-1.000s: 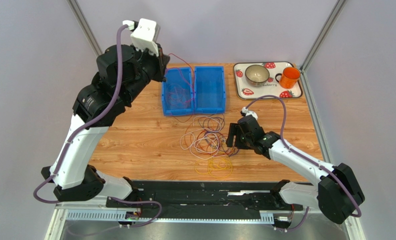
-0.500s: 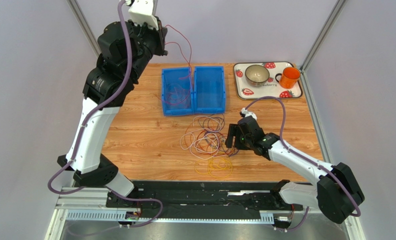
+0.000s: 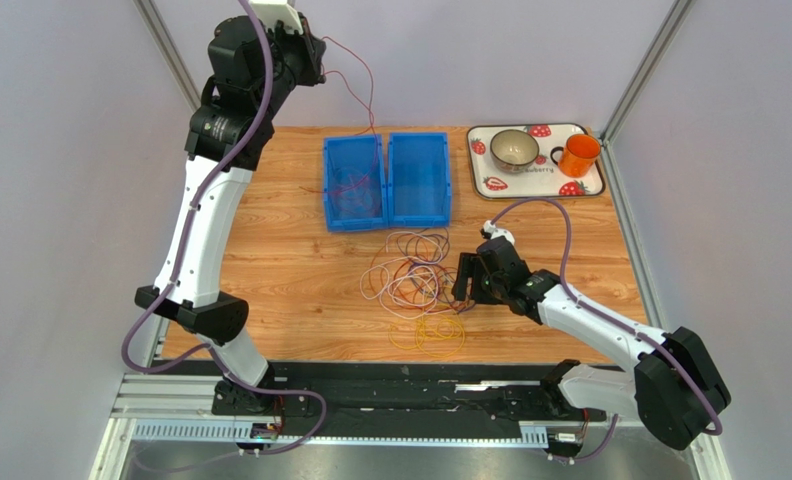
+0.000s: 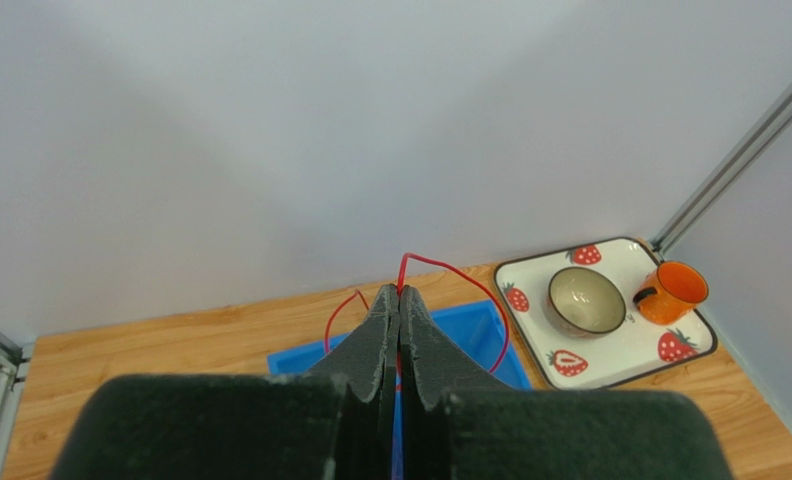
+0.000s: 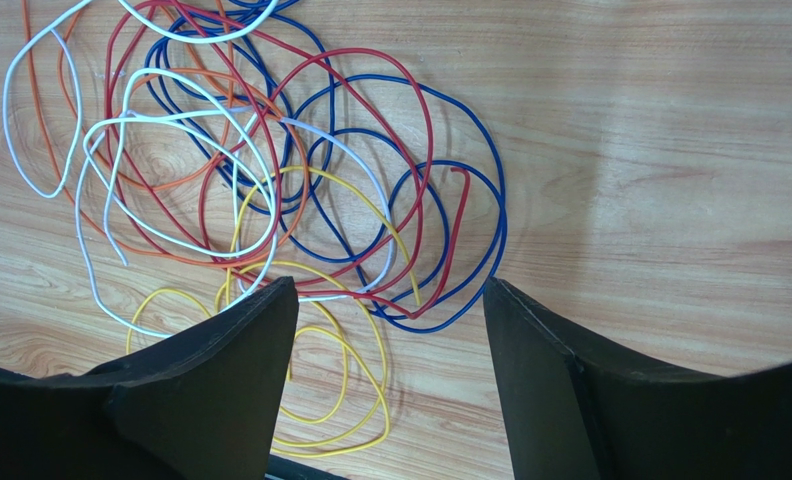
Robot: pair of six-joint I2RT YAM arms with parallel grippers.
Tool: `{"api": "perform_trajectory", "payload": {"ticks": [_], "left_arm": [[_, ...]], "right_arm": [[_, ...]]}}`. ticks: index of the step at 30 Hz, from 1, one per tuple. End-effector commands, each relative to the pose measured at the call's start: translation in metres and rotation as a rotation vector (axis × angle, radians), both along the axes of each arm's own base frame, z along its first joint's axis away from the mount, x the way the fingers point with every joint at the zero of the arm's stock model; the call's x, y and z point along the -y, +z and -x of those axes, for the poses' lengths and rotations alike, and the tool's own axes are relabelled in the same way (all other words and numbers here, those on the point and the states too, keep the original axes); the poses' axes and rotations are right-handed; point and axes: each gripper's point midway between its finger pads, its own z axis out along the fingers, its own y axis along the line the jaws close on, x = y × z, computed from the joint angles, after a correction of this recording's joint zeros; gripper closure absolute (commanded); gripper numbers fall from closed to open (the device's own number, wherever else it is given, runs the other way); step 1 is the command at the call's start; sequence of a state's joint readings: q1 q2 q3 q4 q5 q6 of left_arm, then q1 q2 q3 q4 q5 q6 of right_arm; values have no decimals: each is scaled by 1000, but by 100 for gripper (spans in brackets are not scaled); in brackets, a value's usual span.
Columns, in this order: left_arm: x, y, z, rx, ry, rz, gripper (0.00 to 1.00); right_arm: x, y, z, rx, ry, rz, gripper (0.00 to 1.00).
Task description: Untangle the cables
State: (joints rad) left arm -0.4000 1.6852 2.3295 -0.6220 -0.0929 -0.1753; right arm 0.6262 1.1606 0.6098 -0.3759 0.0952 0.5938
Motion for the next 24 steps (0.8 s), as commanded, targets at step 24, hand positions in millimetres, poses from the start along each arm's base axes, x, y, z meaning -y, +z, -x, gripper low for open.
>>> {"api": "perform_trajectory", "payload": {"ticks": [24], "left_arm": [[-15,-155,-107,-289,218,32,100]], "right_arm": [[-5,-1,-11,31,21,17,27]]}}
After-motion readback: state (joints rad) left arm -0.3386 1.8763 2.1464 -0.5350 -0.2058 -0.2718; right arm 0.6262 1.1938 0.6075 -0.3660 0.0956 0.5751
